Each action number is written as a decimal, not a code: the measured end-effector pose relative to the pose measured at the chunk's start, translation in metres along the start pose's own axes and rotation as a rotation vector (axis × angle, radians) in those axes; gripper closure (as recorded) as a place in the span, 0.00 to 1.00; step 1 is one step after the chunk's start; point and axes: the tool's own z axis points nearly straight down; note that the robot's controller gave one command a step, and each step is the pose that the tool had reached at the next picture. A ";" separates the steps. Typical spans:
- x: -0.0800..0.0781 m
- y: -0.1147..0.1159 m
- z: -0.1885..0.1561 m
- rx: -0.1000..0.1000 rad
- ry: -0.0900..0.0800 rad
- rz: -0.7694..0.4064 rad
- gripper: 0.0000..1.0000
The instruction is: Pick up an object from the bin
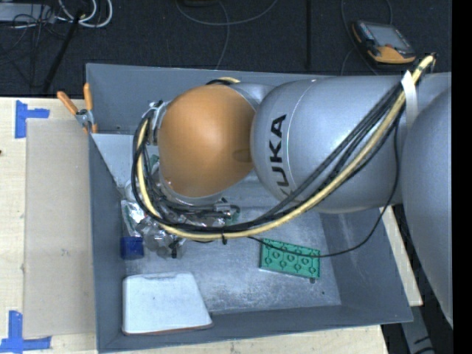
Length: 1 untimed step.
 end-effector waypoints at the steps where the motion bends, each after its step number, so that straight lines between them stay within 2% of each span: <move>1: 0.001 -0.001 0.003 -0.002 0.004 0.004 0.00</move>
Offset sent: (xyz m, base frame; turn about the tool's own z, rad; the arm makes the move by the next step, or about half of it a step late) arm 0.0000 0.0000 0.0000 0.0000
